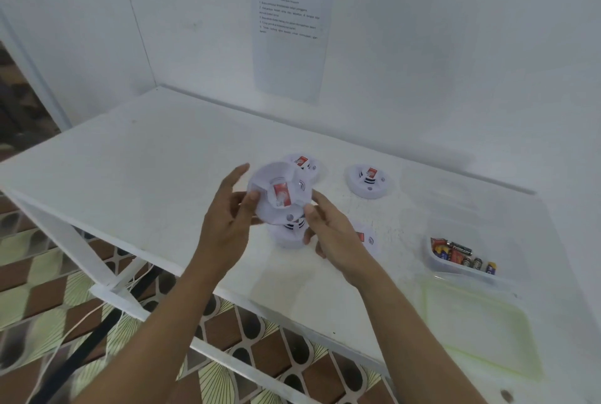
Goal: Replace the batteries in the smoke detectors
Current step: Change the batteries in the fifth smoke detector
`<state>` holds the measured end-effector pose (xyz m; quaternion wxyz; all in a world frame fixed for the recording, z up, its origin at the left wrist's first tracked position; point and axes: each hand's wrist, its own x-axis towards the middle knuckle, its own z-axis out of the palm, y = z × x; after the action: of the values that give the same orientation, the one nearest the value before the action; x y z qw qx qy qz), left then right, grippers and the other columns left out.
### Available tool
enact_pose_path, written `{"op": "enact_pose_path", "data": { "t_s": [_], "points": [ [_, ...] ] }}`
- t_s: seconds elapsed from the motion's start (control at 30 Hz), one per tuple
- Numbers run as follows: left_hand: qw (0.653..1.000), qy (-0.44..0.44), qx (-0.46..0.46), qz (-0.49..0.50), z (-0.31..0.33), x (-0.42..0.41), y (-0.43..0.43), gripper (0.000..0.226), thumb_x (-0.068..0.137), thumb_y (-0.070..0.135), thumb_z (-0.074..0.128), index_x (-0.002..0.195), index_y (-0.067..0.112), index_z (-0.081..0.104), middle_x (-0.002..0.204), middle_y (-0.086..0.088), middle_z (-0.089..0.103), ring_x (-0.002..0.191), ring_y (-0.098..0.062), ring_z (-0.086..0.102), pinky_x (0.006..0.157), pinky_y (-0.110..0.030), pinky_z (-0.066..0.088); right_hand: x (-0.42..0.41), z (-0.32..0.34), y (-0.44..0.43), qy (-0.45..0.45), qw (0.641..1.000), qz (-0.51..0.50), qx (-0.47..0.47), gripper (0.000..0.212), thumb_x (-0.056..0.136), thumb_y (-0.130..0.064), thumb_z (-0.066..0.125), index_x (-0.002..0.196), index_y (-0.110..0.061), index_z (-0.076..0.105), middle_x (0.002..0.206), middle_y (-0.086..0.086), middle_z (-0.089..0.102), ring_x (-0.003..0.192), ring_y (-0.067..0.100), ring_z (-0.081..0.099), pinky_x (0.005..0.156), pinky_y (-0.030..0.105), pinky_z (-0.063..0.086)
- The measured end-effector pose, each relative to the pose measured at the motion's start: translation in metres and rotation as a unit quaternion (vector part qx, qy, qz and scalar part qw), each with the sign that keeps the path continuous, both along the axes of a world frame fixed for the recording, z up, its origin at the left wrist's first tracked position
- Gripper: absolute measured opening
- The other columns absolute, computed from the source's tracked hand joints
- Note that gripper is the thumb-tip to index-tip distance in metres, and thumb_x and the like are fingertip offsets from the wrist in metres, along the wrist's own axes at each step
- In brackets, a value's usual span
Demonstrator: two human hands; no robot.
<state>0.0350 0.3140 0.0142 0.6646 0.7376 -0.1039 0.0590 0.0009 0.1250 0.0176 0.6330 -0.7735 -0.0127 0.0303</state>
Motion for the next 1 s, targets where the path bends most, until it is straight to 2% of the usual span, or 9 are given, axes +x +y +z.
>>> {"op": "enact_pose_path", "data": {
  "t_s": [0.1, 0.17, 0.33, 0.43, 0.53, 0.67, 0.73, 0.9, 1.0],
  "points": [
    [0.999, 0.033, -0.040, 0.004, -0.002, -0.002, 0.000, 0.041, 0.103, 0.036, 0.040, 0.143, 0.034, 0.044, 0.127, 0.001, 0.061, 0.092, -0.018, 0.071, 0.067, -0.041, 0.061, 0.002, -0.005, 0.012, -0.022, 1.000, 0.001, -0.004, 0.047, 0.104, -0.041, 0.047, 0.148, -0.051, 0.032, 0.103, 0.003, 0.067, 0.073, 0.005, 0.059, 0.062, 0.013, 0.043],
    [0.996, 0.065, -0.061, -0.025, -0.003, -0.004, 0.001, 0.047, 0.101, 0.034, 0.046, 0.147, 0.033, 0.038, 0.135, 0.000, 0.056, 0.092, -0.023, 0.071, 0.071, -0.044, 0.061, 0.004, -0.009, 0.018, -0.037, 0.999, 0.001, -0.012, 0.053, 0.104, -0.040, 0.046, 0.152, -0.049, 0.027, 0.102, 0.006, 0.067, 0.074, 0.006, 0.058, 0.063, 0.015, 0.045],
    [0.994, 0.076, -0.061, -0.045, -0.012, -0.005, 0.007, 0.076, 0.085, 0.017, 0.074, 0.144, 0.041, 0.033, 0.141, 0.002, 0.049, 0.097, -0.025, 0.068, 0.074, -0.039, 0.061, 0.004, -0.015, 0.028, -0.057, 0.998, -0.015, -0.033, 0.051, 0.103, -0.043, 0.047, 0.146, -0.058, 0.027, 0.107, 0.004, 0.070, 0.091, 0.017, 0.064, 0.085, 0.029, 0.054],
    [0.995, 0.079, -0.055, -0.030, -0.017, -0.002, 0.007, 0.079, 0.078, 0.025, 0.075, 0.146, 0.035, 0.035, 0.142, 0.001, 0.048, 0.109, -0.029, 0.063, 0.072, -0.038, 0.061, 0.005, -0.018, 0.034, -0.062, 0.996, -0.015, -0.059, 0.051, 0.104, -0.042, 0.048, 0.146, -0.060, 0.026, 0.105, 0.001, 0.071, 0.095, 0.025, 0.065, 0.086, 0.041, 0.055],
    [0.996, 0.081, -0.042, -0.018, -0.020, 0.000, 0.009, 0.076, 0.085, 0.016, 0.074, 0.148, 0.032, 0.033, 0.143, 0.000, 0.046, 0.115, -0.031, 0.060, 0.075, -0.039, 0.062, 0.005, -0.018, 0.038, -0.065, 0.995, -0.016, -0.077, 0.050, 0.104, -0.044, 0.046, 0.145, -0.063, 0.024, 0.105, 0.001, 0.071, 0.097, 0.029, 0.065, 0.086, 0.045, 0.054],
    [0.995, 0.087, -0.037, -0.018, -0.021, 0.001, 0.015, 0.075, 0.086, 0.017, 0.074, 0.145, 0.037, 0.034, 0.143, 0.001, 0.046, 0.115, -0.033, 0.059, 0.074, -0.037, 0.062, 0.005, -0.019, 0.041, -0.064, 0.994, -0.023, -0.087, 0.048, 0.104, -0.045, 0.045, 0.133, -0.074, 0.020, 0.105, -0.005, 0.073, 0.100, 0.025, 0.065, 0.087, 0.036, 0.055],
    [0.996, 0.087, -0.029, -0.013, -0.019, 0.001, 0.016, 0.072, 0.087, 0.013, 0.071, 0.143, 0.040, 0.034, 0.143, 0.001, 0.045, 0.114, -0.033, 0.060, 0.072, -0.035, 0.062, 0.005, -0.019, 0.042, -0.063, 0.994, -0.026, -0.086, 0.046, 0.104, -0.045, 0.044, 0.131, -0.075, 0.020, 0.102, -0.012, 0.073, 0.099, 0.019, 0.065, 0.082, 0.025, 0.056],
    [0.997, 0.081, -0.012, -0.011, -0.019, 0.001, 0.021, 0.075, 0.087, 0.011, 0.071, 0.146, 0.036, 0.032, 0.143, 0.002, 0.044, 0.109, -0.027, 0.062, 0.066, -0.028, 0.060, 0.001, -0.014, 0.046, -0.058, 0.995, -0.027, -0.073, 0.047, 0.106, -0.037, 0.043, 0.148, -0.051, 0.028, 0.094, -0.013, 0.073, 0.080, -0.005, 0.061, 0.072, 0.009, 0.047],
    [0.996, 0.082, -0.008, -0.013, -0.017, 0.000, 0.025, 0.076, 0.087, 0.011, 0.072, 0.146, 0.036, 0.032, 0.143, 0.003, 0.044, 0.106, -0.022, 0.063, 0.064, -0.026, 0.059, 0.000, -0.013, 0.050, -0.058, 0.995, -0.025, -0.078, 0.047, 0.107, -0.035, 0.043, 0.150, -0.047, 0.028, 0.097, -0.007, 0.074, 0.076, -0.007, 0.058, 0.072, 0.006, 0.046]
  ]
}}
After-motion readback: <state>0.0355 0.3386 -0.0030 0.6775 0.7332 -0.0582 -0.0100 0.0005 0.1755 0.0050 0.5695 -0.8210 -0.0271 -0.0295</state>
